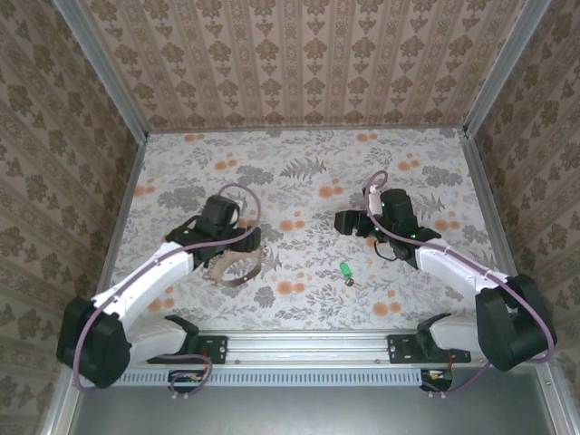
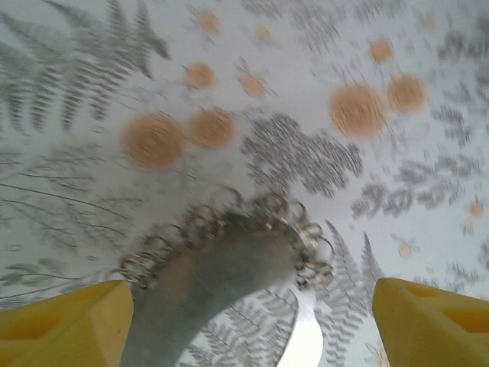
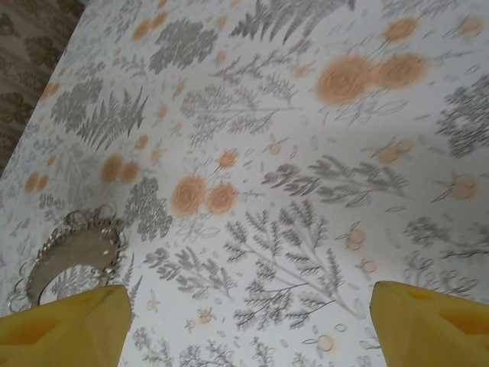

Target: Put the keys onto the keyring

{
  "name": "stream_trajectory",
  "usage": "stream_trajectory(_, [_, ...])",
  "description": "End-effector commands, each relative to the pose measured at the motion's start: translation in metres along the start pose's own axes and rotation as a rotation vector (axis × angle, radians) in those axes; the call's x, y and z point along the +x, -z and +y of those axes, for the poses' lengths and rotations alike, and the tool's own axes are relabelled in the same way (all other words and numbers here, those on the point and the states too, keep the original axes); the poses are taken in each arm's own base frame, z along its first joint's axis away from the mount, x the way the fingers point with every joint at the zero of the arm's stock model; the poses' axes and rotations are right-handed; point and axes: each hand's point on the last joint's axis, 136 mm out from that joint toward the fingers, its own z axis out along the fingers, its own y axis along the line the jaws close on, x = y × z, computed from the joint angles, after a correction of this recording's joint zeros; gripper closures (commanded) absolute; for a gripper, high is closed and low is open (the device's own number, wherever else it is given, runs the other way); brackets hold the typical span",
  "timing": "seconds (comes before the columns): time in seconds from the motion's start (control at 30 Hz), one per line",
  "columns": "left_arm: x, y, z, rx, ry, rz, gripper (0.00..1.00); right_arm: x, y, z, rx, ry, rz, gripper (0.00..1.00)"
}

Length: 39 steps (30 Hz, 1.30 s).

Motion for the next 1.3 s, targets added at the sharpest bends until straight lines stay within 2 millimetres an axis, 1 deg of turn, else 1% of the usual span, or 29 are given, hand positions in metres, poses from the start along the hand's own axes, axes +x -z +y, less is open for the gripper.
stream_trajectory(0.0, [0.019,-0.005,-0.013,-0.022,-0.131,0.141,0.21,0.021,-0.009,0.005,-0.012,-0.034,0.059,0.17])
stream_trajectory(0.03, [0.022,-0.008,-0.017,-0.025,-0.16,0.169,0.24,0.025,-0.011,0.006,-0.011,-0.035,0.068,0.18])
stream_trajectory(0.2, [0.029,-0.027,-0.031,-0.076,-0.29,0.277,0.45,0.033,-0.018,0.009,-0.014,-0.036,0.095,0.19])
stream_trajectory(0.23, [0.029,-0.029,-0.033,-0.079,-0.305,0.285,0.46,0.034,-0.018,0.01,-0.013,-0.035,0.098,0.18])
stream_trajectory(0.33, [0.031,-0.036,-0.039,-0.075,-0.329,0.306,0.49,0.035,-0.02,0.01,-0.007,-0.029,0.101,0.19])
stream_trajectory(0.47, [0.033,-0.039,-0.04,-0.071,-0.336,0.311,0.52,0.038,-0.021,0.007,0.01,-0.028,0.106,0.19])
stream_trajectory(0.67, [0.042,-0.042,-0.042,-0.044,-0.329,0.321,0.61,0.04,-0.025,0.005,0.022,-0.035,0.112,0.19])
stream_trajectory(0.77, [0.046,-0.043,-0.043,-0.032,-0.324,0.325,0.62,0.042,-0.028,0.004,0.025,-0.038,0.116,0.19])
stream_trajectory(0.83, [0.049,-0.045,-0.043,-0.026,-0.321,0.327,0.63,0.039,-0.028,0.006,0.022,-0.036,0.11,0.19])
stream_trajectory(0.87, [0.049,-0.045,-0.043,-0.024,-0.32,0.325,0.63,0.045,-0.033,0.002,0.031,-0.041,0.131,0.19])
stream_trajectory(0.93, [0.051,-0.046,-0.044,-0.017,-0.318,0.326,0.63,0.046,-0.036,0.002,0.033,-0.042,0.139,0.19])
stream_trajectory(1.27, [0.057,-0.052,-0.047,0.005,-0.304,0.329,0.66,0.046,-0.038,0.003,0.042,-0.038,0.147,0.19])
